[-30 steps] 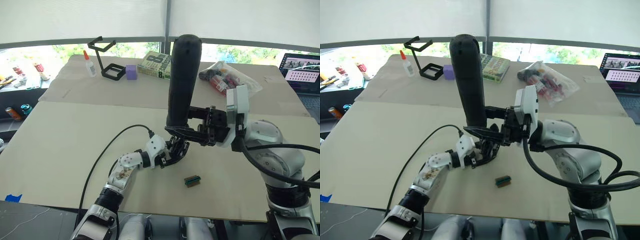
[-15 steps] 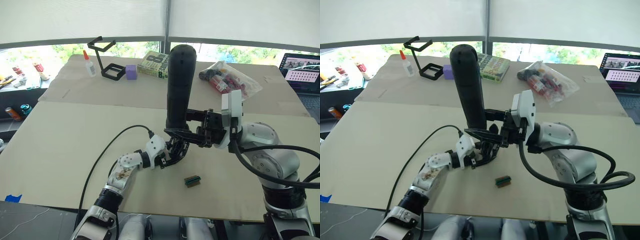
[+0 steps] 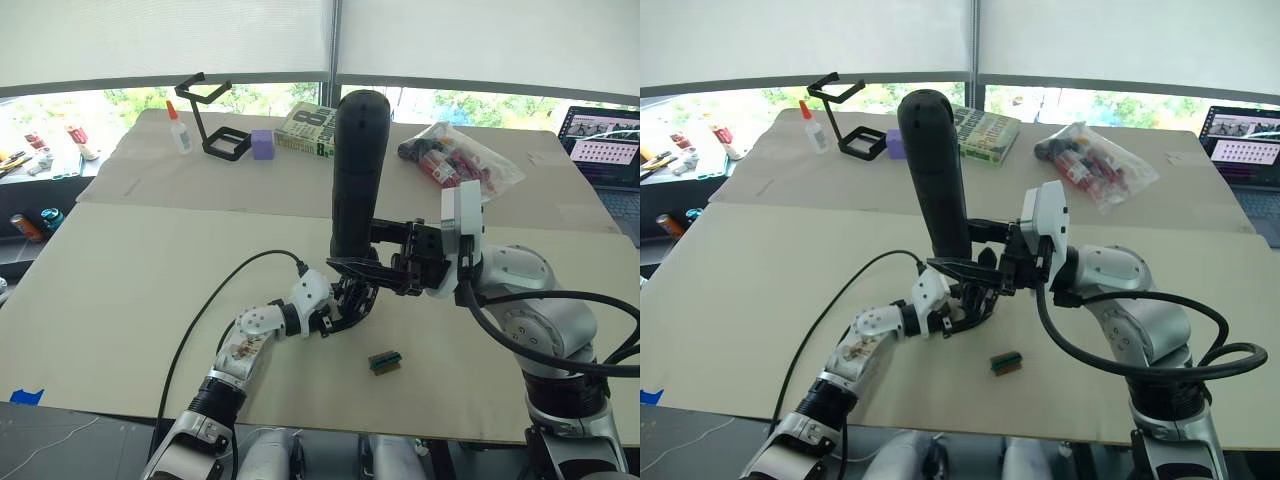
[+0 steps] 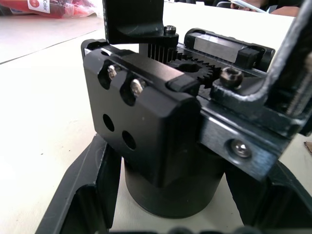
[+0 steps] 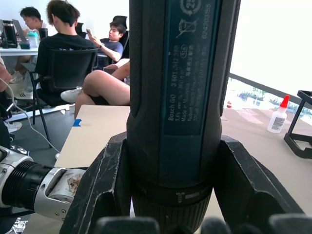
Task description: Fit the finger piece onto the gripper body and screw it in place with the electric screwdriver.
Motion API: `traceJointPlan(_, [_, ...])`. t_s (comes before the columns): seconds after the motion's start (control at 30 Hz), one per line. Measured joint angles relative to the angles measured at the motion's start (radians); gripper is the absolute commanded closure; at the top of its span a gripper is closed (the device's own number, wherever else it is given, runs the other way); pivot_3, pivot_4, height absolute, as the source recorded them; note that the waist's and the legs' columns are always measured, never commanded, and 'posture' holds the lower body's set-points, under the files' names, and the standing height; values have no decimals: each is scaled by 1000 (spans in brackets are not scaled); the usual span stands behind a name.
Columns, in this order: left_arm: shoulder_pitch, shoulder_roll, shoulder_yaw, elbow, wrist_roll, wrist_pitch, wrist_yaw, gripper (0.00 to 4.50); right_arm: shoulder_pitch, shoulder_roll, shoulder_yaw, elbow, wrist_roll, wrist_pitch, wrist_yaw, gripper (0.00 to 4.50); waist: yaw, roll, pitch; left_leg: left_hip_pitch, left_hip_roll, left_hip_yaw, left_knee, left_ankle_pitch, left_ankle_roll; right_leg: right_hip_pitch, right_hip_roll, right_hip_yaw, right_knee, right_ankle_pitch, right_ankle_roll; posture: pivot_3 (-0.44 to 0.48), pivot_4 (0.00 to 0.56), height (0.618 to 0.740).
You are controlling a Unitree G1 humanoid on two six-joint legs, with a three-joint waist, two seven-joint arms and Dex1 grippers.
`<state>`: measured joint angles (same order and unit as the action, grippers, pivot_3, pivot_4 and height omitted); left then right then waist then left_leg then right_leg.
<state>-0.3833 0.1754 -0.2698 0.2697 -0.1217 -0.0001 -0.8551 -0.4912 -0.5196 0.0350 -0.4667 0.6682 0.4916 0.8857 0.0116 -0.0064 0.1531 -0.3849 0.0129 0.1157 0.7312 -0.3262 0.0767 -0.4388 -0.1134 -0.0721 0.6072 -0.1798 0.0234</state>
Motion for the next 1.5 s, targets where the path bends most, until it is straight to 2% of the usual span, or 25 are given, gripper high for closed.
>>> traceJointPlan(0.5, [2, 0, 0, -2, 0, 1, 0, 1964, 7, -3, 13, -1, -18, 11, -20, 2571, 0, 0, 0, 0, 0, 0, 0, 0, 0, 0, 0, 0, 0, 0, 0, 0, 150, 740])
traceJointPlan(0.93, [2, 0, 0, 4, 1, 2, 2, 1964, 79, 12, 7, -2, -38, -69, -25, 2571, 0, 0, -1, 3, 0, 0, 0, 0, 0, 2, 0, 0, 0, 0, 0, 0, 150, 740])
traceJointPlan(1.5, [1, 1, 0, 20, 5, 2, 15, 1964, 113, 19, 50, -28, -35, -30, -124, 2571, -1, -2, -9, 11, 1, 0, -1, 0, 0, 8, -1, 1, -1, -1, -1, 0, 150, 740])
